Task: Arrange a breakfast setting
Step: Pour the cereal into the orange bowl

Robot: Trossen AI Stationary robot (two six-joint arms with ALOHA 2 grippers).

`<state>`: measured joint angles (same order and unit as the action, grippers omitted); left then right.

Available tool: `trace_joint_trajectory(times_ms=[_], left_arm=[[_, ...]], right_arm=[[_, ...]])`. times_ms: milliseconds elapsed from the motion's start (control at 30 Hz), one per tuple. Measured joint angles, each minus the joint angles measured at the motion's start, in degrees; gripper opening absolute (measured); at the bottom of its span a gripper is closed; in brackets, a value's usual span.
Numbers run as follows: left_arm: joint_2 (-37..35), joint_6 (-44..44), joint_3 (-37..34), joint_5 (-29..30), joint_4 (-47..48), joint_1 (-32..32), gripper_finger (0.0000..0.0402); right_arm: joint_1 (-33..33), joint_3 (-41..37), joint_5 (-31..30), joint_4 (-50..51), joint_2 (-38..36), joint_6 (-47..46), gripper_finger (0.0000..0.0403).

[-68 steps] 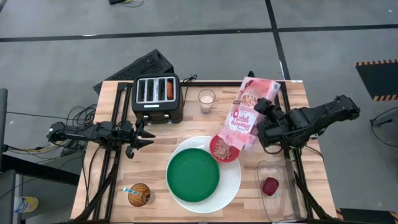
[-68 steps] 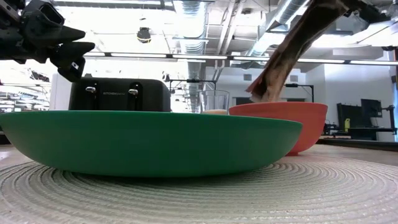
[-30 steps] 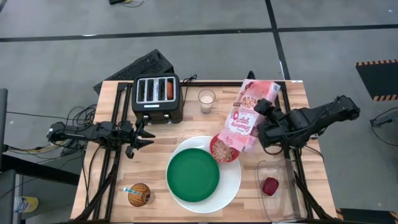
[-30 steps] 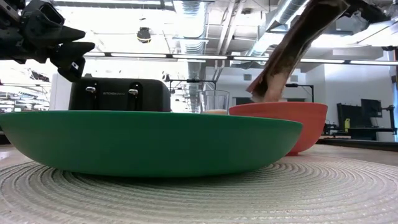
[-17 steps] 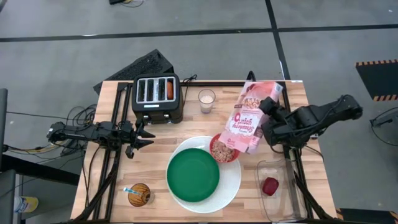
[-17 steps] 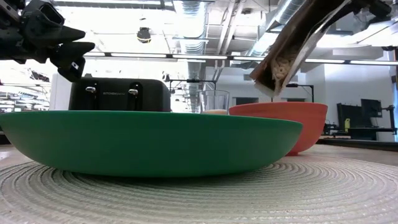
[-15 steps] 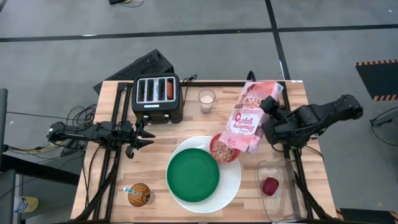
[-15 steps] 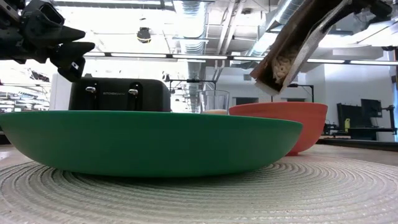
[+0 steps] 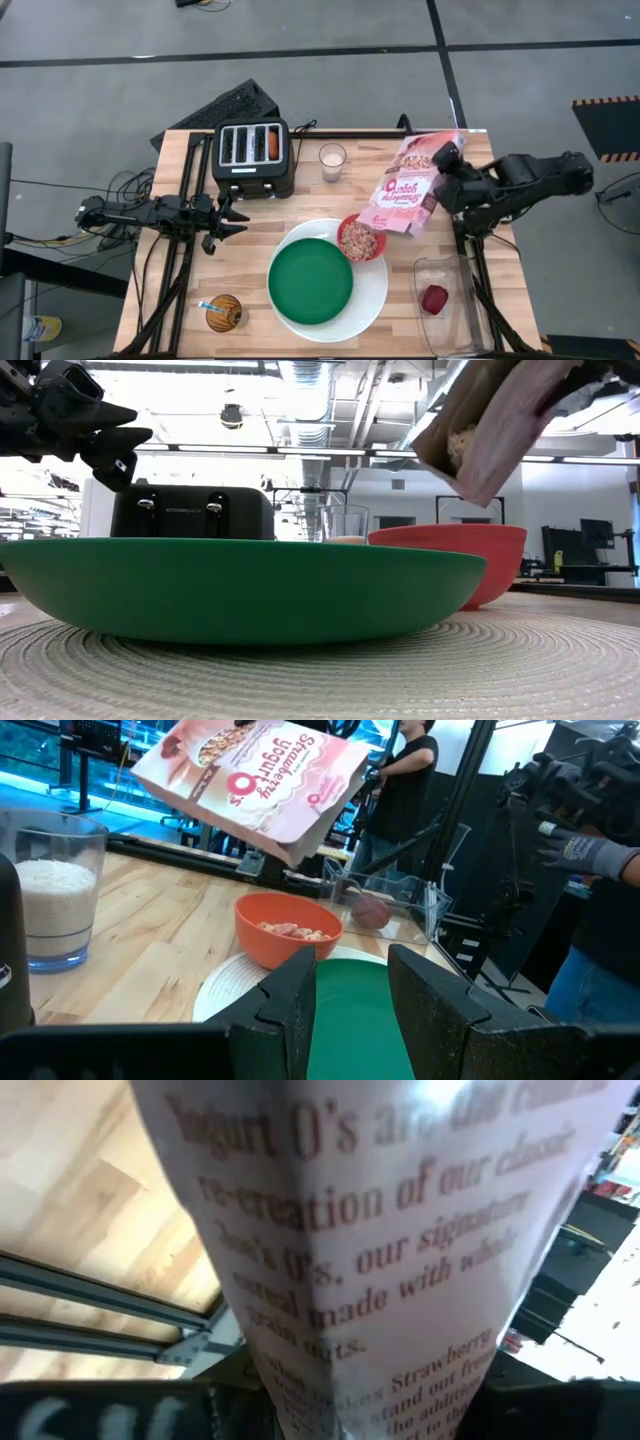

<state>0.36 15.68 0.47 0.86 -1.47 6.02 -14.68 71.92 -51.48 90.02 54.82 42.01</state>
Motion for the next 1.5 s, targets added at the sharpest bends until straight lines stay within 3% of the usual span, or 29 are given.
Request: trace_joint_trajectory(times_ms=[333, 800, 1200, 1500], left_arm=[[0.0, 0.0, 0.0, 0.0, 0.0, 0.0, 0.0113], [0.0, 0.0, 0.0, 0.0, 0.0, 0.0, 0.0113], [0.0, 0.0, 0.0, 0.0, 0.0, 0.0, 0.0113], [0.0, 0.0, 0.0, 0.0, 0.0, 0.0, 0.0113]], right_arm=[[0.6, 0.0, 0.9, -2.3, -5.8, -7.2, 0.0172], [0.6, 0.0, -1.5, -10.0, -10.0, -41.1, 0.0172], [0.6, 0.0, -11.9, -17.3, -9.2, -71.5, 0.0172], [0.8, 0.0, -23.0, -17.1, -4.2, -85.4, 0.0172]])
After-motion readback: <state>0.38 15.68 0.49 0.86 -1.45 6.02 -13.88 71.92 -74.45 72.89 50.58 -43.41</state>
